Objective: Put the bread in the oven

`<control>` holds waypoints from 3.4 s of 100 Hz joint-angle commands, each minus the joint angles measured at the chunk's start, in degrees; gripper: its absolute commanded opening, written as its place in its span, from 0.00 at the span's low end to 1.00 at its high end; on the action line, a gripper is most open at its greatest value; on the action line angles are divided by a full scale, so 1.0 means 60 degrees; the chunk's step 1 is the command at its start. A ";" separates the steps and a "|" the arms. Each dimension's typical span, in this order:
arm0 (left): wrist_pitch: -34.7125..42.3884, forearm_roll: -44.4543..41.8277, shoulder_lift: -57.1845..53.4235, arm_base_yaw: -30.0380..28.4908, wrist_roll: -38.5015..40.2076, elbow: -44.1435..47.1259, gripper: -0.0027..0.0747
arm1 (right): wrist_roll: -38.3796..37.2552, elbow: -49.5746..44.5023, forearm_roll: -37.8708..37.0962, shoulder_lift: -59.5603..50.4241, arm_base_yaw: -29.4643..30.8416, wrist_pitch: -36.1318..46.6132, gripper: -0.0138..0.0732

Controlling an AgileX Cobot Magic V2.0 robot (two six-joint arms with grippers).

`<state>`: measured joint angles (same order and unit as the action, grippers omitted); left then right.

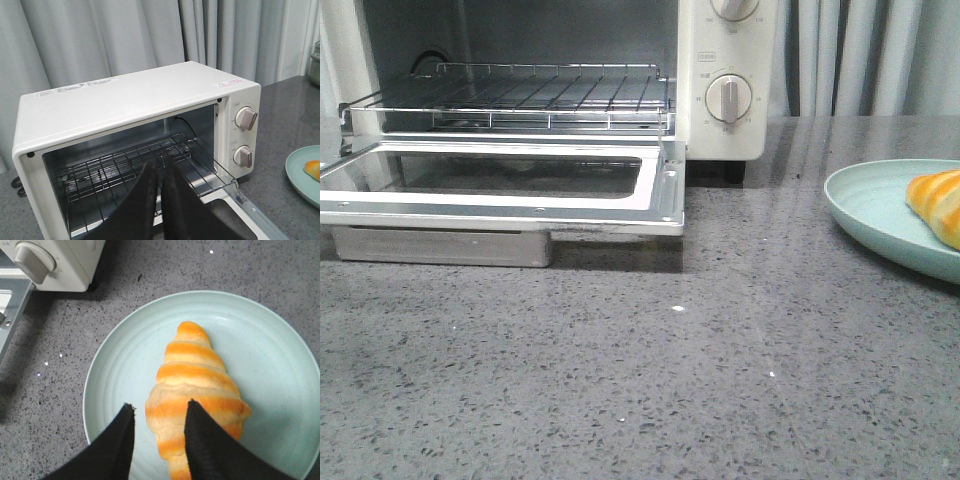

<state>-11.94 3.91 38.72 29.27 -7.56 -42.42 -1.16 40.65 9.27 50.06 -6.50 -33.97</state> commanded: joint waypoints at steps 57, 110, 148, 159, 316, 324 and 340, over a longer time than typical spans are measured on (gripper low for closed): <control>0.0693 -0.0125 -0.0029 -0.0026 0.0005 -0.0362 0.01 | 0.0106 0.0340 -0.0057 0.1305 -0.0006 0.0896 0.44; 0.0693 -0.0125 -0.0029 -0.0026 0.0005 -0.0362 0.01 | 0.0106 0.0340 -0.0495 0.2149 -0.0006 0.1454 0.54; 0.0693 -0.0125 -0.0029 -0.0026 0.0005 -0.0362 0.01 | 0.0106 0.0340 -0.0855 0.2296 -0.0006 0.1607 0.67; 0.0693 -0.0125 -0.0029 -0.0026 0.0005 -0.0362 0.01 | 0.0106 0.0340 -0.0910 0.2278 -0.0006 0.1631 0.67; 0.0795 -0.0275 -0.0029 -0.0026 0.0005 -0.0362 0.01 | 0.0106 0.1228 -0.2064 0.3428 -0.0006 0.0402 0.57; 0.0824 -0.0275 -0.0029 -0.0026 0.0005 -0.0362 0.01 | 0.0106 0.1228 -0.2064 0.3428 -0.0006 0.0291 0.46; 0.0864 -0.0291 -0.0029 -0.0026 0.0005 -0.0362 0.01 | 0.0106 0.1228 -0.2064 0.3428 -0.0006 0.0129 0.29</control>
<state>-11.94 2.19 38.72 29.27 -7.56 -42.42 -1.04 46.44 -2.33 71.37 -6.50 -33.06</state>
